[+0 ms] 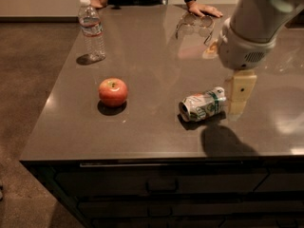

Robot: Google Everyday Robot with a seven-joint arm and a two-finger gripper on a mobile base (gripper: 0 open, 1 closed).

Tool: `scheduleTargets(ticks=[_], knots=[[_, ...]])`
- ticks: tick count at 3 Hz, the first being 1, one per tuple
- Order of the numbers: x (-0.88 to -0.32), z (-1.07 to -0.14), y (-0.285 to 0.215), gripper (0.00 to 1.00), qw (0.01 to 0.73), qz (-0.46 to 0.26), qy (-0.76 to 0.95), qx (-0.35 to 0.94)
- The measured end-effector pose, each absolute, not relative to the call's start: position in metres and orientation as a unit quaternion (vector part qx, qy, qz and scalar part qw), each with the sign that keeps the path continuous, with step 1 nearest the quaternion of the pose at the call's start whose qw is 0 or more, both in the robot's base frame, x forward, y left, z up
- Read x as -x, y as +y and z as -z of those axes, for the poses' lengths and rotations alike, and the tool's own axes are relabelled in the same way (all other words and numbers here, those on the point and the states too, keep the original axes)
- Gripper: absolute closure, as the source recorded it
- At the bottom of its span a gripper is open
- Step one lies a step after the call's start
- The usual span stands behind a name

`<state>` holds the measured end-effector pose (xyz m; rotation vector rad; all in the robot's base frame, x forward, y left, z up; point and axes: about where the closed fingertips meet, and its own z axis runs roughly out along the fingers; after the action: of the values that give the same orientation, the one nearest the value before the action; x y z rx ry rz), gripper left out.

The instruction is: Place 7up can upright

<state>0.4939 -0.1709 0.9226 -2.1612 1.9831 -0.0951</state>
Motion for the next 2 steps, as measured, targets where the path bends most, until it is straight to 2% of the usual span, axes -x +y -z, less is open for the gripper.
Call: scheduleTargets(ticks=[2], knots=[[-0.488,-0.879,-0.144,0.00,0.062,0.028,0.582,0.810]])
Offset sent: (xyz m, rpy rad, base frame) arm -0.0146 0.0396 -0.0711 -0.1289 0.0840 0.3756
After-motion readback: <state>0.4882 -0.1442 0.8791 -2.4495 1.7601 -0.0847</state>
